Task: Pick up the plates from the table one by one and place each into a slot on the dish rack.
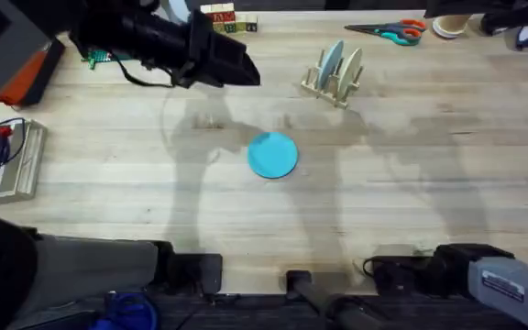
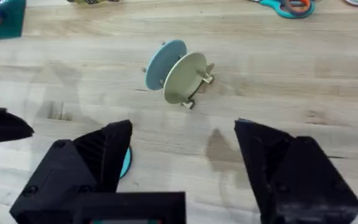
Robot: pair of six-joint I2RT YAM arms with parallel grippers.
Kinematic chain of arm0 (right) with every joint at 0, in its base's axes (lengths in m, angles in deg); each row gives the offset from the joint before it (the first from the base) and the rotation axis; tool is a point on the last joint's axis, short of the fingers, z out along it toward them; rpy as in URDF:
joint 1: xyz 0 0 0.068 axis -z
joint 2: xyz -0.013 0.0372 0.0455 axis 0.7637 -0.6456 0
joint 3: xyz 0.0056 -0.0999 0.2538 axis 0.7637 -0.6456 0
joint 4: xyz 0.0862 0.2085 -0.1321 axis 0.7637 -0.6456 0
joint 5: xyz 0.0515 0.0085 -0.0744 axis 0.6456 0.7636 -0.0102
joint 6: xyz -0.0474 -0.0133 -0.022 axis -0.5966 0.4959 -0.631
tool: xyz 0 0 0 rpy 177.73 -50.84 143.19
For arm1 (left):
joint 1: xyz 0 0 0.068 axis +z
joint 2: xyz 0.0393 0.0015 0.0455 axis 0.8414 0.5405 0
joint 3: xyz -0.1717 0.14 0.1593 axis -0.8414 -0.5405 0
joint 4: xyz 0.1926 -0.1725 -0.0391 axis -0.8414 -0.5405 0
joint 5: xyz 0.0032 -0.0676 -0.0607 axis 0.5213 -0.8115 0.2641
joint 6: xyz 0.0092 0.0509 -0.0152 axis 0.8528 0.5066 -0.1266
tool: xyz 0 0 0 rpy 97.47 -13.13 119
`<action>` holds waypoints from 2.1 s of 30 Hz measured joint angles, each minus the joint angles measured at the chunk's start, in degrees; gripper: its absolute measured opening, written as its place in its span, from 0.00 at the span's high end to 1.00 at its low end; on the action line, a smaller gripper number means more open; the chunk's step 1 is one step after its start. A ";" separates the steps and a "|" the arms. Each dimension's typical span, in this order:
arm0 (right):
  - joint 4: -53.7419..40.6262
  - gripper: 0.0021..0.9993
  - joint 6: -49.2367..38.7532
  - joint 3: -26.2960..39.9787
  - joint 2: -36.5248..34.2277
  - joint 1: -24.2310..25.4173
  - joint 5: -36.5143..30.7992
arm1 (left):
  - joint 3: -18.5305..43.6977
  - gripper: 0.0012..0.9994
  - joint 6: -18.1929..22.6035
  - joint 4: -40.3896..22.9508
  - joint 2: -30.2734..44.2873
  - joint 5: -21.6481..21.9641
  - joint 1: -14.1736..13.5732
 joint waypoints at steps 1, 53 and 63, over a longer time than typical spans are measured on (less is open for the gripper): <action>0.00 0.00 0.00 0.00 0.00 0.00 0.00 | -0.86 0.96 0.03 0.51 0.00 -0.42 0.00; 0.00 0.00 0.00 0.02 0.00 0.00 0.00 | -9.61 0.96 -2.44 11.10 9.20 -0.31 -9.18; -0.02 0.01 0.00 0.00 0.00 0.00 0.00 | -11.83 0.96 -3.49 12.00 9.20 0.90 -9.16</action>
